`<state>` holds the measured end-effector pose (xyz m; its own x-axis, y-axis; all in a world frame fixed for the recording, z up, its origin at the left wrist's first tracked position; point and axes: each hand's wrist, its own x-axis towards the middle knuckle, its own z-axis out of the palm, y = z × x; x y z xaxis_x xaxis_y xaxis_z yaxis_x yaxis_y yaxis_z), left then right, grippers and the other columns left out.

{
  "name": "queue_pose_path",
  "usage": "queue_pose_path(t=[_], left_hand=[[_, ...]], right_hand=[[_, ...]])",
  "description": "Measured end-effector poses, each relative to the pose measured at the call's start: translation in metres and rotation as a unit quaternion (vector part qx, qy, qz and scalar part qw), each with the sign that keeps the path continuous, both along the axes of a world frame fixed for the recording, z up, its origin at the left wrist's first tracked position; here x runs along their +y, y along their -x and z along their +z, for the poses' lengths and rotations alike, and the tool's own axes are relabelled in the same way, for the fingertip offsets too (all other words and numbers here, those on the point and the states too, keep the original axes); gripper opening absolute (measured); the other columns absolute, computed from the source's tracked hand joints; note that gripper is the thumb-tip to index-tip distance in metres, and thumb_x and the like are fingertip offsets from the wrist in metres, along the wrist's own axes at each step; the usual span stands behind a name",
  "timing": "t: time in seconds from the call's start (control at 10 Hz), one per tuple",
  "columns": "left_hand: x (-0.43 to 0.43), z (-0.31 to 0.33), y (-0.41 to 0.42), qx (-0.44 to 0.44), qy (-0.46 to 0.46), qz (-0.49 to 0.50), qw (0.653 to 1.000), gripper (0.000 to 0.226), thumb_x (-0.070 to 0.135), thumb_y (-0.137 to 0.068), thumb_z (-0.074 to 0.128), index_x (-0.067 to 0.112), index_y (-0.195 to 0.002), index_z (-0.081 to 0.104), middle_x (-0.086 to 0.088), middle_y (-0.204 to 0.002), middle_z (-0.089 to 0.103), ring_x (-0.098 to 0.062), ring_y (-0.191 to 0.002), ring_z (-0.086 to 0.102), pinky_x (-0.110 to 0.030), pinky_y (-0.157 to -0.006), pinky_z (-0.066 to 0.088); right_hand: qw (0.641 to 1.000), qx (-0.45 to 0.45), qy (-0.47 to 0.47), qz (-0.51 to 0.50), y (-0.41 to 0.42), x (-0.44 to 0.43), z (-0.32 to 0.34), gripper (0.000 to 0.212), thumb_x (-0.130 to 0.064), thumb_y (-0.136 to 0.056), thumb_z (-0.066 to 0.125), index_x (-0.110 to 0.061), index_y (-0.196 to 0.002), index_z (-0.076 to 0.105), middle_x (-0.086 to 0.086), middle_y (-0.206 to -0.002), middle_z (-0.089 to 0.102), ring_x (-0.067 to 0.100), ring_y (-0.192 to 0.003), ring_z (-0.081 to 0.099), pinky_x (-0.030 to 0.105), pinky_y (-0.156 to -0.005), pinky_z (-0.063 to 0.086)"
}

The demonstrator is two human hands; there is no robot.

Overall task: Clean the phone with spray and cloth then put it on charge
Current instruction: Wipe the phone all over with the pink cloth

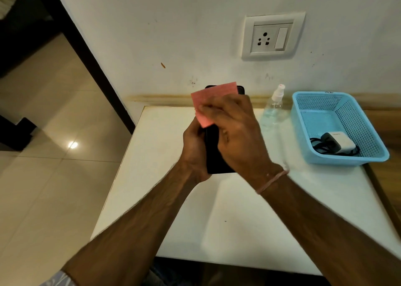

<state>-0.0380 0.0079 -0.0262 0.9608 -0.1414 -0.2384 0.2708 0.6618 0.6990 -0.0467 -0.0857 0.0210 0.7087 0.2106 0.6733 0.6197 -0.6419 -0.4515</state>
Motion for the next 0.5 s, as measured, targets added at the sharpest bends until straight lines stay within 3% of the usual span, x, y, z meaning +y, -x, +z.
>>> queue_pose_path(t=[0.1,0.2,0.3,0.4,0.5], left_hand=[[0.0,-0.002,0.0,-0.002,0.007,0.008,1.0,0.033,0.028,-0.106,0.039,0.014,-0.122,0.064,0.012,-0.096,0.076,-0.005,-0.091,0.072,-0.02,-0.075,0.056],[-0.004,0.009,0.003,-0.001,-0.02,-0.025,0.999,0.051,0.055,-0.097,0.051,0.016,-0.121,0.072,-0.007,-0.111,0.074,-0.027,-0.102,0.071,-0.037,-0.086,0.057],[-0.006,0.007,0.004,0.002,-0.039,-0.012,0.999,0.049,0.05,-0.098,0.051,0.013,-0.127,0.068,-0.004,-0.108,0.075,-0.023,-0.099,0.071,-0.036,-0.085,0.057],[-0.004,-0.005,-0.001,-0.013,-0.046,0.04,0.998,0.048,0.035,-0.098,0.042,0.011,-0.136,0.058,0.011,-0.098,0.073,-0.007,-0.091,0.07,-0.031,-0.082,0.055],[-0.005,0.001,0.0,-0.008,-0.008,0.021,1.0,0.047,0.046,-0.096,0.051,0.015,-0.125,0.069,0.001,-0.107,0.075,-0.018,-0.098,0.072,-0.036,-0.083,0.056]], right_hand=[[1.0,-0.015,0.013,0.015,-0.009,-0.013,0.004,0.032,-0.008,-0.094,0.049,-0.008,-0.12,0.068,0.006,-0.123,0.063,0.028,-0.117,0.052,0.031,-0.1,0.046],[0.998,-0.039,-0.015,-0.053,-0.028,-0.04,0.005,0.031,-0.01,-0.094,0.058,-0.011,-0.124,0.065,0.006,-0.124,0.063,0.03,-0.116,0.052,0.025,-0.104,0.039],[0.998,0.034,0.04,-0.043,-0.007,-0.008,0.002,0.032,-0.012,-0.093,0.06,-0.012,-0.124,0.064,0.006,-0.123,0.063,0.029,-0.117,0.052,0.02,-0.103,0.037],[0.956,0.053,0.287,-0.021,-0.001,0.012,-0.023,0.029,-0.02,-0.092,0.061,-0.009,-0.119,0.065,0.011,-0.116,0.067,0.027,-0.115,0.058,0.031,-0.098,0.048],[0.988,-0.003,0.145,-0.047,-0.022,-0.001,-0.012,0.029,-0.019,-0.096,0.056,-0.012,-0.123,0.064,0.004,-0.122,0.063,0.025,-0.117,0.053,0.026,-0.102,0.042]])
